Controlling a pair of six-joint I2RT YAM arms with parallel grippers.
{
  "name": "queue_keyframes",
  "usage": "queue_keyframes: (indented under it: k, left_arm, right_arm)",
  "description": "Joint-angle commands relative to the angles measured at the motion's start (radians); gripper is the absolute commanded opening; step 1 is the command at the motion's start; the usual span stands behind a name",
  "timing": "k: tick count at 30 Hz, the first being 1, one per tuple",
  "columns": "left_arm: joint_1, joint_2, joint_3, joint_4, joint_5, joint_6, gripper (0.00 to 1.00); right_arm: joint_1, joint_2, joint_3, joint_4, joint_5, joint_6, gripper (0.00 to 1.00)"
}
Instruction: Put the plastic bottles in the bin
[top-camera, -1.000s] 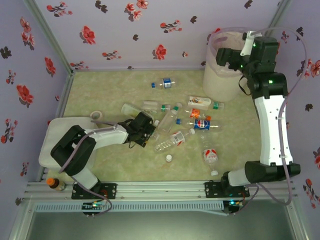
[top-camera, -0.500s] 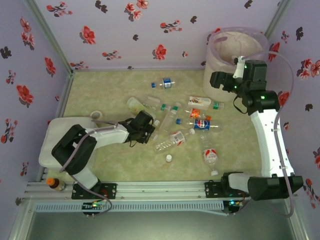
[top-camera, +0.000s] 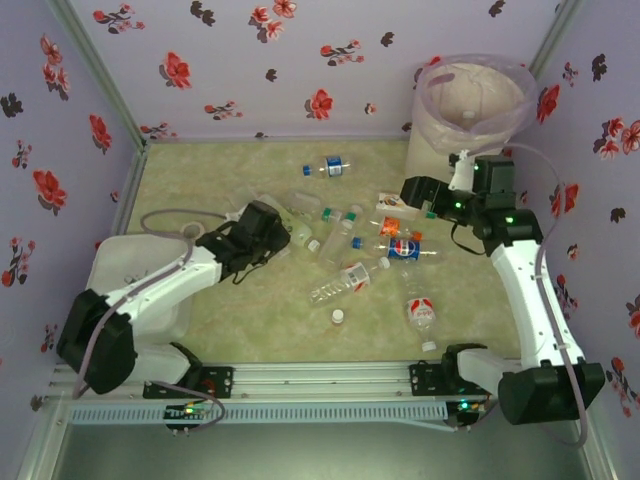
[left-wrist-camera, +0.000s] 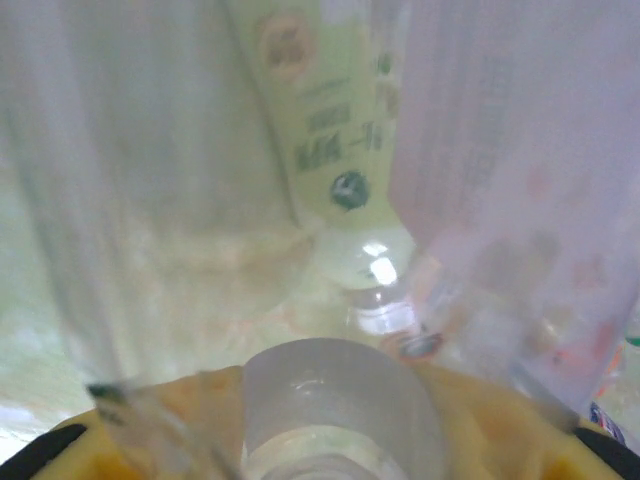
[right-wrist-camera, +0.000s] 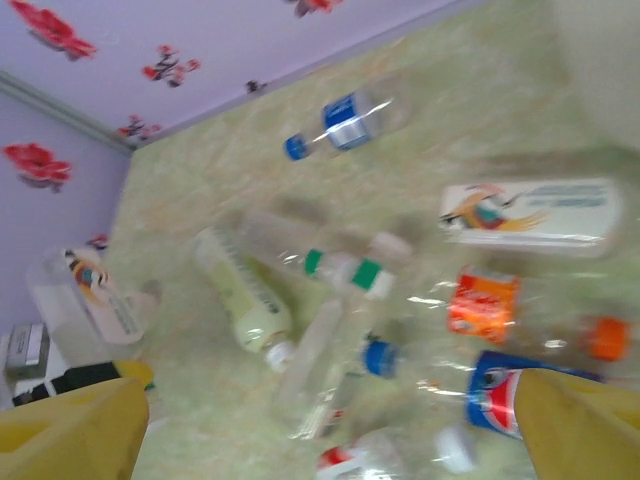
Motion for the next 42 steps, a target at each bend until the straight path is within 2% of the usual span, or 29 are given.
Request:
queue_keyframes:
  k: [1, 5, 8, 11, 13, 17, 21, 26, 30, 32, 36, 40, 42]
  left_arm:
    - [0.043, -0.034, 0.064, -0.076, 0.079, 0.341, 0.00]
    - [0.048, -0.027, 0.127, -0.052, 0.308, 0.641, 0.00]
    - [0.038, -0.039, 0.125, 0.023, 0.462, 0.769, 0.00]
    - [0.036, -0.040, 0.121, 0.049, 0.536, 0.821, 0.00]
    - [0.036, -0.035, 0.118, 0.060, 0.575, 0.840, 0.00]
    - [0.036, -0.034, 0.091, 0.113, 0.630, 0.848, 0.00]
    - [0.027, -0.035, 0.064, 0.154, 0.672, 0.869, 0.00]
    - [0.021, -0.030, 0.056, 0.172, 0.700, 0.879, 0.00]
    - [0.022, -0.016, 0.058, 0.172, 0.700, 0.874, 0.00]
    - [0.019, -0.014, 0.047, 0.187, 0.700, 0.866, 0.00]
    - [0.016, -0.021, 0.016, 0.234, 0.700, 0.840, 0.00]
    - [0.017, -0.023, 0.013, 0.237, 0.697, 0.845, 0.00]
    - [0.017, -0.033, 0.017, 0.245, 0.697, 0.843, 0.00]
  right_arm:
    - [0.046, 0.002, -0.066, 0.315, -0.186, 0.205, 0.92]
    - [0.129, 0.010, -0.119, 0.545, -0.097, 0.319, 0.83]
    - [0.196, 0.055, -0.117, 0.653, -0.096, 0.388, 0.73]
    - [0.281, 0.120, -0.078, 0.702, -0.116, 0.409, 0.72]
    - [0.327, 0.156, -0.044, 0.690, -0.100, 0.386, 0.74]
    - [0.378, 0.230, 0.029, 0.622, -0.063, 0.338, 0.91]
    - [0.394, 0.299, 0.077, 0.601, -0.029, 0.314, 0.99]
    - [0.397, 0.370, 0.112, 0.638, -0.084, 0.339, 0.96]
    - [0.401, 0.391, 0.113, 0.644, -0.092, 0.346, 0.85]
    - [0.401, 0.397, 0.117, 0.643, -0.098, 0.348, 0.73]
    - [0.401, 0.399, 0.127, 0.633, -0.099, 0.339, 0.60]
    - [0.401, 0.391, 0.136, 0.625, -0.090, 0.330, 0.41]
    - [0.401, 0.387, 0.149, 0.609, -0.083, 0.313, 0.37]
